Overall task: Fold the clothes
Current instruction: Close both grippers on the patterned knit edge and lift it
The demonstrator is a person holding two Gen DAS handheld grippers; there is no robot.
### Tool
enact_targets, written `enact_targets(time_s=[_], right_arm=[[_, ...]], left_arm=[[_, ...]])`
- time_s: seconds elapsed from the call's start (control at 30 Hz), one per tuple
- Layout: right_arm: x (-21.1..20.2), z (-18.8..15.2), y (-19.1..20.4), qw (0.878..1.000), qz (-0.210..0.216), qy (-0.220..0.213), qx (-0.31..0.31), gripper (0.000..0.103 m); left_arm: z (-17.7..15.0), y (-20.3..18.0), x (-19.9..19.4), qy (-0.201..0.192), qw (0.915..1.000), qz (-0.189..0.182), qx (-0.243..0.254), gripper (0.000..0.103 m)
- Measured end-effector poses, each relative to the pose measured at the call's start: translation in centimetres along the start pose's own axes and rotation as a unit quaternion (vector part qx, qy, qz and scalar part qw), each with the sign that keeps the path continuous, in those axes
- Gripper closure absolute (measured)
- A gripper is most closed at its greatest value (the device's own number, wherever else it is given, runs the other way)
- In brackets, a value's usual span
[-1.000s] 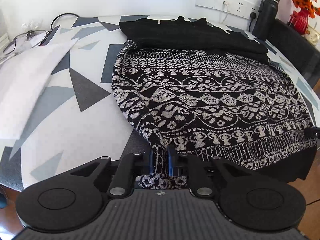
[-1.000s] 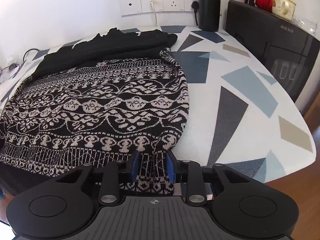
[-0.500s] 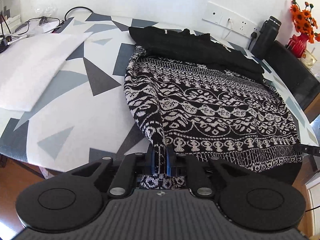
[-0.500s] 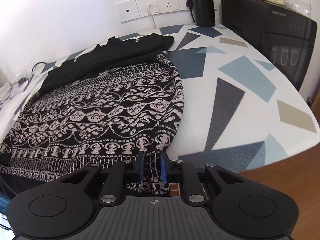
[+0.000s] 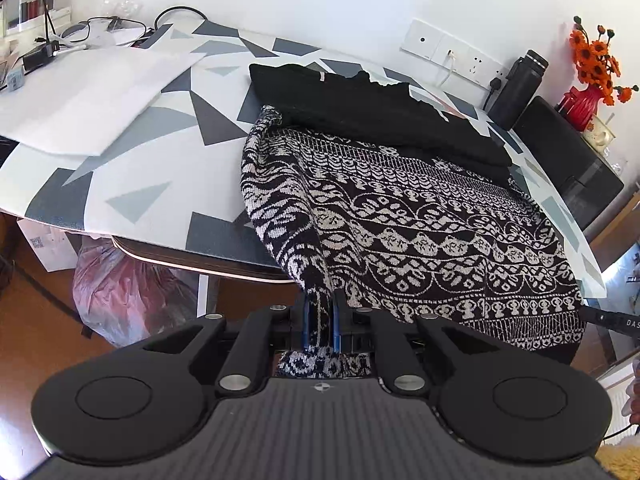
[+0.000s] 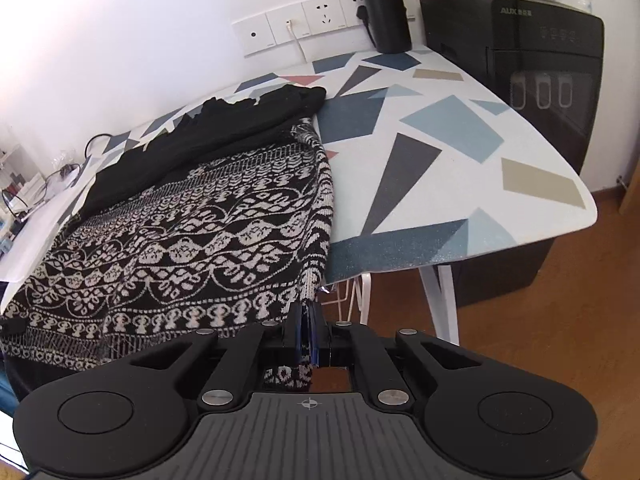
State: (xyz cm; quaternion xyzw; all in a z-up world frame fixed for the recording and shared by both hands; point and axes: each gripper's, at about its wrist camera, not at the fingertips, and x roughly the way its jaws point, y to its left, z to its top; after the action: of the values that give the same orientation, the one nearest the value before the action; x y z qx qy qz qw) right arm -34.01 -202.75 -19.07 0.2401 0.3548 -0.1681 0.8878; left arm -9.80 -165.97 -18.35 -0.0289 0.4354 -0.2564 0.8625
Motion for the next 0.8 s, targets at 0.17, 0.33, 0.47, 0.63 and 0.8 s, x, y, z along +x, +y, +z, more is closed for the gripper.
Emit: enact_targets(time_s=[0.17, 0.33, 0.47, 0.63, 0.8], right_arm=[[-1.5, 0.6, 0.6, 0.999, 0.02, -0.029, -0.009, 0.099], [-2.4, 4.0, 0.3, 0.997, 0.041, -0.066, 0.013, 0.099], [-1.7, 8.0, 0.4, 0.994, 0.044, -0.096, 0.019, 0.099], [0.9, 13.2, 1.3, 0.992, 0.028, -0.126, 0.007, 0.099], [6.0, 18.3, 1.7, 0.992, 0.0, -0.128, 0.017, 0.099]], left_arm=[[1.2, -0.8, -1.3, -0.028, 0.9994, -0.015, -0.015, 0.092], [4.9, -1.2, -1.8, -0.06, 0.9975, -0.035, -0.012, 0.092], [8.9, -0.8, -0.9, -0.09, 0.9947, -0.044, -0.025, 0.092], [14.2, -0.7, 2.2, -0.115, 0.9922, -0.045, -0.015, 0.092], [18.8, 0.5, 7.7, -0.101, 0.9937, -0.046, -0.019, 0.092]])
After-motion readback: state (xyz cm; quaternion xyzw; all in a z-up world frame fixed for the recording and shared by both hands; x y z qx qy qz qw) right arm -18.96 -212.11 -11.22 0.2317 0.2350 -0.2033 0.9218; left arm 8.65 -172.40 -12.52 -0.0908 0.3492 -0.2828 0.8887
